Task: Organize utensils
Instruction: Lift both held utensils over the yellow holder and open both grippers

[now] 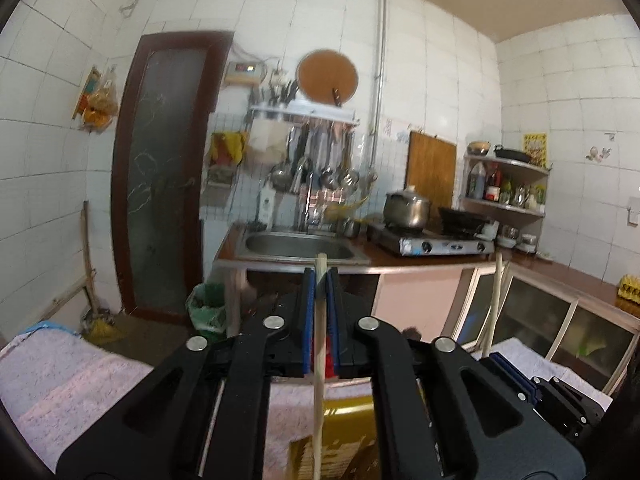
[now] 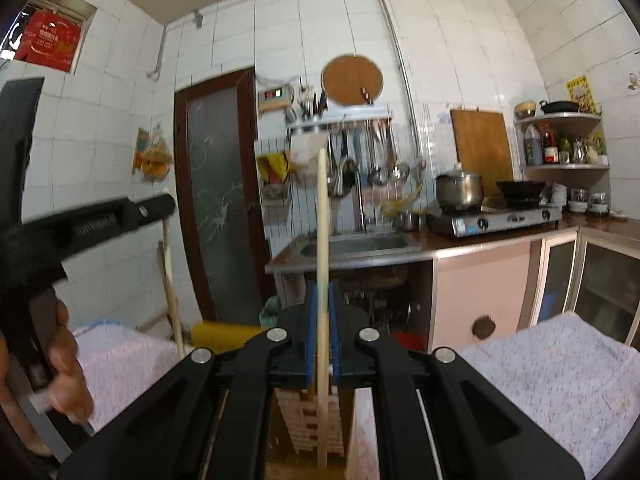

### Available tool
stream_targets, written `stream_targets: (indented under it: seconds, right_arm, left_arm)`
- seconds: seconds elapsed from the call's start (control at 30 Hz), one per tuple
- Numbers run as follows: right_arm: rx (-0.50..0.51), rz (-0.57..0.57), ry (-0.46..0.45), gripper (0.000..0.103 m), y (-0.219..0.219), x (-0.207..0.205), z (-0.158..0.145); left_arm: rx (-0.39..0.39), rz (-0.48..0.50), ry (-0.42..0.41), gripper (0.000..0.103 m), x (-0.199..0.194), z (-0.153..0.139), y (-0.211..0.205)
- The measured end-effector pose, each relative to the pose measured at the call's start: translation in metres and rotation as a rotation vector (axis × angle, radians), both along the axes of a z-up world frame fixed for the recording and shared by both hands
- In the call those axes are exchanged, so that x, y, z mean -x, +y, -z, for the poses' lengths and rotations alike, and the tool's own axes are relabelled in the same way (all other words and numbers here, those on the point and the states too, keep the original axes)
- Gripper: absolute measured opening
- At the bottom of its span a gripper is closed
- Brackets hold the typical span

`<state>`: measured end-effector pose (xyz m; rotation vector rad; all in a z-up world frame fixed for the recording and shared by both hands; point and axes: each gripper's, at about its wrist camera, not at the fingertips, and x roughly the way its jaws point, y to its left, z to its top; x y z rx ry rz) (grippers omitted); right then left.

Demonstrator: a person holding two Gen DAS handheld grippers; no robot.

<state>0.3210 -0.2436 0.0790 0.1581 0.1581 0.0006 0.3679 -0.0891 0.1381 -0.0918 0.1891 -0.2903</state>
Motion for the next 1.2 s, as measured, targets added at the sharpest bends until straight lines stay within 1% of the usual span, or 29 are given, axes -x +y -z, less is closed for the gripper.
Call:
stream_targets:
  seconds: [0.03, 0.07, 0.1, 0.13, 0.17, 0.23, 0.3, 0.37, 0.43, 0.6, 0.7, 0.83, 1.03, 1.1, 1.13, 1.2]
  right_arm:
    - [0.002, 0.004, 0.030, 0.008, -0.001, 0.002, 0.001]
    - [0.001, 0.012, 0.049, 0.017, -0.002, 0.006, 0.001]
    - [-0.001, 0.016, 0.064, 0.043, -0.005, 0.009, 0.001]
    - [-0.006, 0.021, 0.082, 0.054, -0.007, 0.014, 0.000]
    - [-0.016, 0.028, 0.093, 0.057, -0.010, 0.022, -0.001]
    - [0.002, 0.055, 0.125, 0.057, -0.014, 0.036, -0.007]
    - [0.008, 0.071, 0.143, 0.058, -0.018, 0.052, -0.011]
    - [0.008, 0.085, 0.162, 0.062, -0.021, 0.069, -0.012]
    - [0.013, 0.110, 0.191, 0.064, -0.025, 0.089, -0.010]
    - [0.025, 0.145, 0.272, 0.066, -0.029, 0.123, 0.005]
    - [0.023, 0.157, 0.325, 0.069, -0.031, 0.145, 0.020]
    - [0.003, 0.176, 0.404, 0.070, -0.035, 0.165, 0.041]
    - [-0.044, 0.214, 0.505, 0.070, -0.045, 0.178, 0.067]
    - [-0.045, 0.220, 0.531, 0.070, -0.045, 0.183, 0.076]
    - [-0.041, 0.222, 0.538, 0.070, -0.043, 0.185, 0.079]
    - [-0.035, 0.227, 0.563, 0.070, -0.039, 0.188, 0.087]
  left_arm:
    - [-0.002, -0.005, 0.011, 0.047, 0.002, -0.001, 0.003]
    - [-0.004, -0.022, 0.024, 0.059, 0.007, -0.003, 0.007]
    - [-0.003, -0.046, 0.024, 0.069, 0.016, -0.006, 0.013]
    - [-0.005, -0.057, 0.021, 0.071, 0.026, -0.007, 0.020]
    - [-0.018, -0.066, 0.029, 0.073, 0.033, -0.009, 0.024]
    - [-0.042, -0.090, 0.064, 0.085, 0.048, -0.012, 0.033]
    - [-0.055, -0.120, 0.081, 0.094, 0.065, -0.012, 0.042]
    - [-0.090, -0.156, 0.091, 0.096, 0.088, -0.008, 0.052]
    - [-0.117, -0.179, 0.110, 0.098, 0.105, -0.002, 0.060]
    - [-0.147, -0.215, 0.222, 0.098, 0.137, 0.033, 0.082]
    - [-0.162, -0.229, 0.289, 0.098, 0.146, 0.057, 0.091]
    - [-0.184, -0.232, 0.357, 0.098, 0.155, 0.085, 0.096]
    - [-0.217, -0.228, 0.438, 0.098, 0.169, 0.117, 0.094]
    - [-0.218, -0.226, 0.465, 0.098, 0.173, 0.128, 0.096]
    - [-0.212, -0.217, 0.492, 0.098, 0.173, 0.134, 0.097]
    - [-0.202, -0.202, 0.525, 0.098, 0.171, 0.140, 0.094]
